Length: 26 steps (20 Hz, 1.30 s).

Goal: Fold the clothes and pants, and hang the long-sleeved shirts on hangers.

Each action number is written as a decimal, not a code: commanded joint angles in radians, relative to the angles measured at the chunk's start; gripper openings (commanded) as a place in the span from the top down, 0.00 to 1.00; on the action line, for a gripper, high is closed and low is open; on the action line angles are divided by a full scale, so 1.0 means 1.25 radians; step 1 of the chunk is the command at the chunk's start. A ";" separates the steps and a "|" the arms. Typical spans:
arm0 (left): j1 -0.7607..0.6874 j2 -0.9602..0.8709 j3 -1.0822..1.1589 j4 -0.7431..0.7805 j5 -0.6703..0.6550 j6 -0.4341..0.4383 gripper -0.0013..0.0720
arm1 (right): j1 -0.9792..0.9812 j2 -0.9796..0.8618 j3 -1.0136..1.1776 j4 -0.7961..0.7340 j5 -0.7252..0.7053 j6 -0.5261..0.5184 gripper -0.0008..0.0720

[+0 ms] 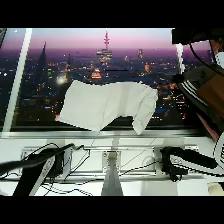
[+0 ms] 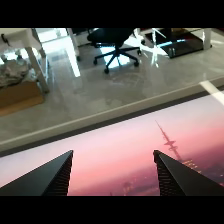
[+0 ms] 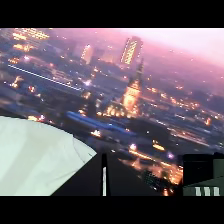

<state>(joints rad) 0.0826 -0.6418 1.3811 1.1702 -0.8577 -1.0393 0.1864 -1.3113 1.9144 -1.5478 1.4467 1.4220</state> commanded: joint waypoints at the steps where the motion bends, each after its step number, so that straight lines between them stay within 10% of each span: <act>1: 0.000 -0.001 0.000 0.000 0.000 0.000 0.25 | 0.001 0.000 0.000 0.000 0.000 0.000 0.97; 16: 0.000 -0.001 0.000 0.000 0.000 0.000 0.25 | -0.006 0.000 -0.017 0.003 0.029 0.001 0.97; 23: 0.000 -0.001 0.000 0.000 0.000 0.000 0.25 | -0.005 0.055 -0.438 0.004 0.111 0.028 0.97; 24: 0.000 -0.001 0.000 0.000 0.000 0.000 0.25 | -0.005 0.057 -0.504 0.007 0.105 0.042 0.93; 25: 0.000 -0.001 0.000 0.000 0.000 0.000 0.25 | -0.004 0.057 -0.560 0.014 0.086 0.078 0.63; 26: 0.000 -0.001 0.000 0.000 0.000 0.000 0.25 | -0.004 0.057 -0.616 0.036 0.055 0.116 0.08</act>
<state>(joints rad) 0.0826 -0.6418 1.3811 1.1698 -0.8577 -1.0397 0.1814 -1.2514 1.3499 -1.5356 1.5528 1.4815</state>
